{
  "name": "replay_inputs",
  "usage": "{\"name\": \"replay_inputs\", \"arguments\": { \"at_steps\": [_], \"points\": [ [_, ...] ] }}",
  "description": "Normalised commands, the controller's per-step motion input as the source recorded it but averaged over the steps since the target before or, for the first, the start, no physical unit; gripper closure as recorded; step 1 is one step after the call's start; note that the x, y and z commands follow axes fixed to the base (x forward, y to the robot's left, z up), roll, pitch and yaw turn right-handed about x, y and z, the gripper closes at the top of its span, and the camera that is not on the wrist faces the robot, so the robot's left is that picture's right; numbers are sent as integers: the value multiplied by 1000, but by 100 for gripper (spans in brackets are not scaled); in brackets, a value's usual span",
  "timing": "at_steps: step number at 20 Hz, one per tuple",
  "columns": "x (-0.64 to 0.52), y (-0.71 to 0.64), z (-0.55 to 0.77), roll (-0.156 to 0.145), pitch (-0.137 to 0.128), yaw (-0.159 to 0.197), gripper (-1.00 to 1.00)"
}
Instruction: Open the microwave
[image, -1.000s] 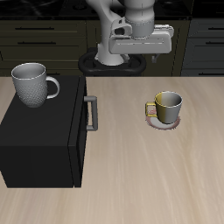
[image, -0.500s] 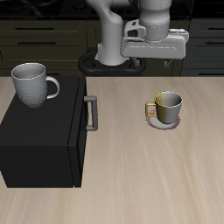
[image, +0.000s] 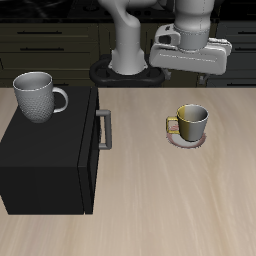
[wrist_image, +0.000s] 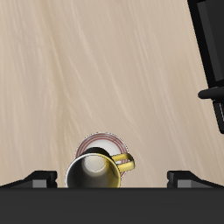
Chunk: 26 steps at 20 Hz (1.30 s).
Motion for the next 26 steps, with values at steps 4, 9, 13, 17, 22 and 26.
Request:
{"name": "replay_inputs", "arguments": {
  "at_steps": [4, 9, 13, 17, 22, 26],
  "points": [
    [151, 68, 24, -26, -2, -104, -100],
    [194, 55, -32, -51, 13, -110, -100],
    [244, -27, -9, -25, 36, -96, -100],
    [115, 7, 56, -5, 1, -126, -100],
    [36, 25, 20, 20, 25, -152, -100],
    [-44, -28, 55, -12, -7, -179, -100]
  ]
}}
